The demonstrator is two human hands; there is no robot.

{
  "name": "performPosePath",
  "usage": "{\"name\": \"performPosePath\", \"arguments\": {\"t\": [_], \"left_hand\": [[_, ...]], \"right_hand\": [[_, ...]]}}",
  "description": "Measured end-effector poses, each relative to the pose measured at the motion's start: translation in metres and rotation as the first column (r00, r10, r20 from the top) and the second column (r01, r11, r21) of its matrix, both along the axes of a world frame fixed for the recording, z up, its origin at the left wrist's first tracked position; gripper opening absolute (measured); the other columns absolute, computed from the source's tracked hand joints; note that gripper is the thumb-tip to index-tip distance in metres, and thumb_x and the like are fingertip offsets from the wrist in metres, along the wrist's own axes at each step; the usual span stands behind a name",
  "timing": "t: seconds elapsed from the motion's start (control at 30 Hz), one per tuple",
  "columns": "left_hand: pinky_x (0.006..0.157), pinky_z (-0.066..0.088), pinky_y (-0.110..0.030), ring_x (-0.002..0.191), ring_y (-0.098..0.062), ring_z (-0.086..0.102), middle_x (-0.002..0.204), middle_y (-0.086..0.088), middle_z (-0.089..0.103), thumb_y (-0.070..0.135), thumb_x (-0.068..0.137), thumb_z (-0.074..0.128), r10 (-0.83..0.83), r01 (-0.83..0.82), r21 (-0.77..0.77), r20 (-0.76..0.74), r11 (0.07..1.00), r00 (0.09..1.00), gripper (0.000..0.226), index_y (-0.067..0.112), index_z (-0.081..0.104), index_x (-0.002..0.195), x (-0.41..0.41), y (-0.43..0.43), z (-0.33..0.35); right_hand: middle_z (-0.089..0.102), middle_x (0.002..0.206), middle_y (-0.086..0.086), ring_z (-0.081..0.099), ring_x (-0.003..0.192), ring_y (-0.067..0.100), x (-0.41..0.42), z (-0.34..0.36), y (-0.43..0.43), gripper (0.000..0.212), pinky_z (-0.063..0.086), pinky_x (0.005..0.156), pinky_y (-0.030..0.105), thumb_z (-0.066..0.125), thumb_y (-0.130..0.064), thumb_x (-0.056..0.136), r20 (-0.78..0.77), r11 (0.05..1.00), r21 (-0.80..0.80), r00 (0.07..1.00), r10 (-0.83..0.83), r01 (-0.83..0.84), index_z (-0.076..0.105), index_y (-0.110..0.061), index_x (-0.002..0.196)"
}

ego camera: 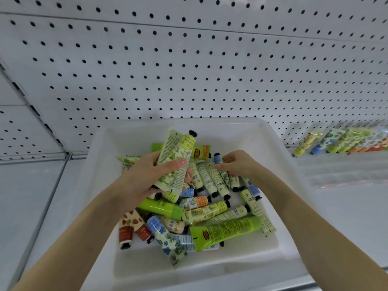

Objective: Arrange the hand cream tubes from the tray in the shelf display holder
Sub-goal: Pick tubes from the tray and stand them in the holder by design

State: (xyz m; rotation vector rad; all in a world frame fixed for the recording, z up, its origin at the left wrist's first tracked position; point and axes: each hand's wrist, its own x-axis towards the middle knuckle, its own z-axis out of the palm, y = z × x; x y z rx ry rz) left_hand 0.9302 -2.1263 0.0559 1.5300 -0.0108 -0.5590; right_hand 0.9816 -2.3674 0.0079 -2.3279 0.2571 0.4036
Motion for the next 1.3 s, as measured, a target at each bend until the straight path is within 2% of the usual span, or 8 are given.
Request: {"name": "performPosePath", "arguments": {"t": [0.1, 0.3, 0.53, 0.7, 0.8, 0.97, 1.13, 1.3], "left_hand": [[0.079, 0.059, -0.037, 0.094, -0.020, 0.072, 0.101, -0.004, 0.075, 0.032, 0.073, 0.066, 0.012, -0.012, -0.008, -0.004, 1.000, 1.000, 0.048, 0.016, 0.060, 0.118, 0.000, 0.000, 0.000], [0.076, 0.060, -0.033, 0.093, -0.020, 0.072, 0.101, -0.004, 0.075, 0.031, 0.074, 0.065, 0.005, -0.005, -0.014, -0.003, 1.000, 1.000, 0.047, 0.015, 0.060, 0.118, 0.000, 0.000, 0.000], [0.082, 0.057, -0.035, 0.095, -0.019, 0.071, 0.102, -0.004, 0.075, 0.032, 0.074, 0.065, 0.005, -0.006, -0.021, -0.010, 1.000, 1.000, 0.051, 0.015, 0.058, 0.122, 0.000, -0.001, 0.001], [0.084, 0.058, -0.037, 0.097, -0.022, 0.071, 0.103, -0.007, 0.074, 0.033, 0.077, 0.063, 0.039, -0.041, -0.069, -0.027, 0.997, 0.999, 0.049, 0.014, 0.058, 0.122, 0.000, -0.002, 0.000], [0.080, 0.059, -0.036, 0.097, -0.025, 0.071, 0.103, -0.009, 0.074, 0.034, 0.077, 0.062, 0.053, -0.055, -0.092, -0.019, 0.994, 0.998, 0.047, 0.014, 0.060, 0.119, -0.001, -0.004, 0.000], [0.068, 0.058, -0.027, 0.095, -0.022, 0.071, 0.104, -0.010, 0.074, 0.033, 0.078, 0.062, 0.096, -0.098, -0.159, -0.020, 0.982, 0.995, 0.045, 0.016, 0.060, 0.119, -0.005, -0.008, 0.001], [0.076, 0.057, -0.034, 0.095, -0.021, 0.071, 0.103, -0.005, 0.074, 0.036, 0.075, 0.064, 0.113, -0.113, -0.163, -0.009, 0.980, 0.994, 0.046, 0.017, 0.062, 0.117, -0.010, -0.013, 0.005], [0.078, 0.057, -0.032, 0.096, -0.015, 0.070, 0.103, 0.004, 0.074, 0.029, 0.084, 0.065, 0.059, -0.057, -0.140, 0.009, 0.988, 0.998, 0.027, 0.024, 0.064, 0.111, -0.019, -0.018, 0.007]], "right_hand": [[0.055, 0.121, 0.032, 0.060, 0.102, 0.044, 0.001, -0.005, 0.001, 0.061, 0.046, 0.092, 0.054, 0.074, -0.030, 0.080, 0.027, 0.998, 0.033, 0.998, -0.054, 0.053, 0.055, 0.016, 0.115], [0.069, 0.098, 0.011, 0.058, 0.075, 0.016, 0.002, -0.008, -0.001, 0.018, 0.054, 0.078, 0.036, 0.075, -0.023, 0.080, 0.014, 0.988, 0.113, 0.994, -0.110, 0.108, 0.068, -0.008, 0.086], [0.064, 0.090, 0.006, 0.062, 0.078, 0.014, 0.001, 0.022, -0.012, 0.037, 0.053, 0.064, 0.018, 0.068, -0.023, 0.085, -0.092, 0.949, 0.301, 0.993, -0.069, 0.094, 0.062, 0.003, 0.111], [0.058, 0.082, 0.009, 0.057, 0.067, 0.015, -0.008, 0.055, -0.011, 0.025, 0.051, 0.060, 0.022, 0.060, -0.019, 0.090, -0.169, 0.719, 0.687, 0.985, 0.021, 0.103, 0.064, 0.002, 0.103], [0.063, 0.097, 0.016, 0.063, 0.081, 0.025, -0.016, 0.065, 0.000, 0.039, 0.055, 0.070, 0.031, 0.054, -0.021, 0.090, -0.221, 0.608, 0.786, 0.969, 0.110, 0.110, 0.059, 0.004, 0.120], [0.067, 0.091, 0.012, 0.065, 0.081, 0.022, -0.034, 0.077, 0.016, 0.034, 0.057, 0.069, 0.029, 0.051, -0.011, 0.090, -0.151, 0.499, 0.865, 0.974, 0.171, 0.046, 0.057, 0.001, 0.121], [0.065, 0.120, 0.014, 0.057, 0.104, 0.024, -0.052, 0.076, 0.031, 0.048, 0.042, 0.100, 0.041, 0.068, -0.020, 0.077, -0.052, 0.615, 0.788, 0.998, 0.028, 0.024, 0.060, -0.005, 0.122], [0.063, 0.098, 0.009, 0.055, 0.084, 0.020, -0.075, 0.083, 0.043, 0.035, 0.049, 0.073, 0.027, 0.070, -0.018, 0.082, 0.031, 0.662, 0.746, 0.990, -0.134, 0.066, 0.063, -0.009, 0.115]]}}
